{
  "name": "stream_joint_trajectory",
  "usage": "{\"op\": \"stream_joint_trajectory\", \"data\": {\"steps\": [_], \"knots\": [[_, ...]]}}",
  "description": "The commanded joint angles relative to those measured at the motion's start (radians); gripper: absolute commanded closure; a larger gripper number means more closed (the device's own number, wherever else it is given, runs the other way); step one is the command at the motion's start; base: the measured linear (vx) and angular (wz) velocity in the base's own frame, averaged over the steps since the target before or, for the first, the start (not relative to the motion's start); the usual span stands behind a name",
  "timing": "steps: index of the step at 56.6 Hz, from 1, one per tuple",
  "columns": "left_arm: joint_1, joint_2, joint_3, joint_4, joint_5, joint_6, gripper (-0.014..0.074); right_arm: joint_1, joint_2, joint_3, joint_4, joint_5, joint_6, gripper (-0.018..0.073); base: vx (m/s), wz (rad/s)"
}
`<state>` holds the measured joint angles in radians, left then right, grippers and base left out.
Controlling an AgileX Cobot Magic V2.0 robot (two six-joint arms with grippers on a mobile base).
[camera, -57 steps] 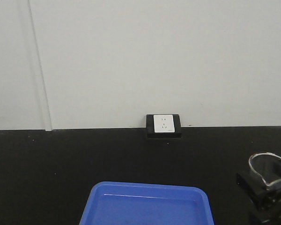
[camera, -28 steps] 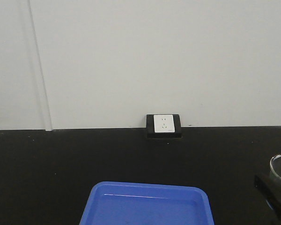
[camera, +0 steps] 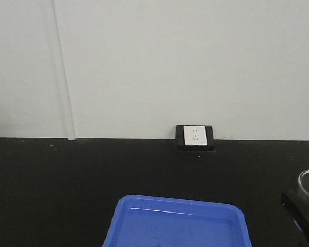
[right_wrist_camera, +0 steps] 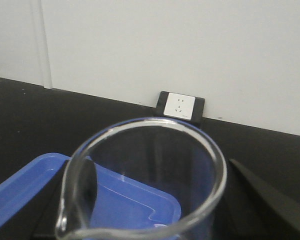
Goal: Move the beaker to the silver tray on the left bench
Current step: 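Drive the base to the bench with the silver tray, holding beaker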
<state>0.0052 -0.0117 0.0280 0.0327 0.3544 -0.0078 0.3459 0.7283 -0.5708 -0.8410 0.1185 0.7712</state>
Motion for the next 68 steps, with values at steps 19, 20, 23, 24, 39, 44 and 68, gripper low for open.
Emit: {"op": "stream_joint_trajectory", "data": {"steps": [19,20,23,24,39,44,68], "knots": [[-0.006,-0.016,0.028,0.000,-0.079,-0.001,0.0595,-0.001,-0.003,-0.030,-0.019,-0.056,-0.008,0.0564,-0.09,0.35],[-0.006,-0.016,0.028,0.000,-0.079,-0.001,0.0595,-0.001,-0.003,-0.030,-0.019,-0.056,-0.008,0.0564,-0.13,0.46],[-0.006,-0.016,0.028,0.000,-0.079,-0.001,0.0595,-0.001,-0.003,-0.030,-0.019,-0.056,-0.008,0.0564,-0.14,0.48],[-0.006,-0.016,0.028,0.000,-0.079,-0.001,0.0595,-0.001,-0.003,-0.030,-0.019,-0.056,-0.008,0.0564,-0.14,0.49],[-0.006,-0.016,0.028,0.000,-0.079,-0.001,0.0595,-0.001,-0.003,-0.030,-0.019,-0.056,-0.008,0.0564,-0.17,0.50],[-0.006,-0.016,0.028,0.000,-0.079,-0.001,0.0595,-0.001,-0.003,-0.030,-0.019,-0.056,-0.008,0.0564,-0.20,0.54],[-0.006,-0.016,0.028,0.000,-0.079,-0.001,0.0595,-0.001,-0.003,-0.030,-0.019,-0.056,-0.008,0.0564,-0.23,0.64]]}}
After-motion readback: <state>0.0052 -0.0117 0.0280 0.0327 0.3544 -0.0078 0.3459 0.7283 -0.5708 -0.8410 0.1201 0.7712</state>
